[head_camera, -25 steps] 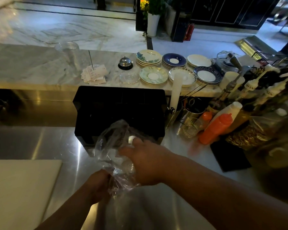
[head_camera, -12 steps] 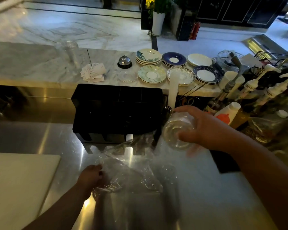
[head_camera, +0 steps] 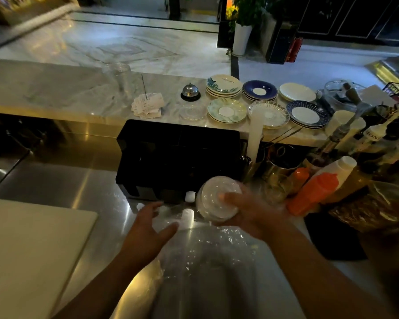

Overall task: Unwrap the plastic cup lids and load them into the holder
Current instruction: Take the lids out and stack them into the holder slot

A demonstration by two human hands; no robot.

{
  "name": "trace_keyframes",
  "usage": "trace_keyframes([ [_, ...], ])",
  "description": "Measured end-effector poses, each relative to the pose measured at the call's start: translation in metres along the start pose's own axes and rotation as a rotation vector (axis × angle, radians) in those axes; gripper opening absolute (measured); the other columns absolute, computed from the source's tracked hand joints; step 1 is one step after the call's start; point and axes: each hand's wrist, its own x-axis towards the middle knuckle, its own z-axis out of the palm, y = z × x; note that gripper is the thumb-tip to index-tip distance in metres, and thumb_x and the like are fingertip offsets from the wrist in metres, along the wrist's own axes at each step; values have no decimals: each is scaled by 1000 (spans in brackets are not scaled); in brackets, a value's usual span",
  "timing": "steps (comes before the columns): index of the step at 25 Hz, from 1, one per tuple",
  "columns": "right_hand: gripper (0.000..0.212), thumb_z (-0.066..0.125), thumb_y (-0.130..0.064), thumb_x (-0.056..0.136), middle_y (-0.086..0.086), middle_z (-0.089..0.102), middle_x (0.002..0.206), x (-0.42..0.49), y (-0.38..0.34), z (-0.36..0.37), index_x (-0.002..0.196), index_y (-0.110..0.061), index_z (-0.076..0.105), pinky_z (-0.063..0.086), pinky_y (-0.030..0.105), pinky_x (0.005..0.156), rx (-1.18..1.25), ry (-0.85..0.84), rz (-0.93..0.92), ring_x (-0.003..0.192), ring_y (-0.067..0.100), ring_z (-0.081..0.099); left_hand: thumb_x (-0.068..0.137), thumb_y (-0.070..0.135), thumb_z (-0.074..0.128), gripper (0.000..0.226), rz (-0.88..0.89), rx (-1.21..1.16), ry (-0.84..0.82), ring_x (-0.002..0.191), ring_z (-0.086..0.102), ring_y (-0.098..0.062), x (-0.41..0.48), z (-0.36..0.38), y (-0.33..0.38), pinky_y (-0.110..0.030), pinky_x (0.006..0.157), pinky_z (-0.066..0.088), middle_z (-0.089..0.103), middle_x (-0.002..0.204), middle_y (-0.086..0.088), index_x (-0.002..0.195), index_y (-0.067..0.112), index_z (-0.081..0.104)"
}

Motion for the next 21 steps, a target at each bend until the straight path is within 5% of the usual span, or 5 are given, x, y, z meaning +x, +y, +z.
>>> trace_keyframes([
  [2, 54, 76, -21, 85, 25, 64, 133, 17, 21, 23, 136, -10, 61, 59, 56, 85, 180, -84, 55, 117, 45, 65, 70, 66, 87, 94, 74, -130, -151, 128, 50, 14, 3, -11, 20, -9, 97, 44, 49, 138, 40, 147, 57, 34],
  [5, 61, 82, -33, 77, 25, 67, 129, 32, 45, 58, 130, -4, 69, 52, 56, 94, 408, -269, 61, 117, 42, 64, 55, 73, 92, 113, 130, -299, -253, 129, 51, 16, 10, -32, 36, -6, 93, 51, 44, 136, 53, 148, 65, 28],
  [10, 68, 73, -38, 84, 29, 59, 141, 47, 59, 115, 140, -1, 61, 47, 60, 103, 600, -387, 15, 129, 45, 56, 53, 60, 99, 119, 166, -567, -283, 129, 63, -4, 27, -76, 25, -30, 87, 64, 57, 143, 30, 152, 59, 34],
  [15, 70, 69, -40, 90, 31, 56, 145, 62, 56, 164, 144, 2, 55, 47, 59, 104, 704, -389, -4, 132, 47, 55, 52, 35, 104, 111, 123, -715, -366, 121, 70, -13, 42, -112, 10, -35, 84, 64, 66, 129, 28, 143, 61, 47],
  [21, 70, 65, -54, 90, 25, 57, 147, 68, 44, 168, 145, -12, 57, 51, 54, 101, 294, -130, 21, 129, 42, 60, 59, 27, 96, 84, 149, -750, -358, 114, 73, -17, 59, -133, 3, -34, 78, 65, 71, 120, 21, 132, 45, 59],
])
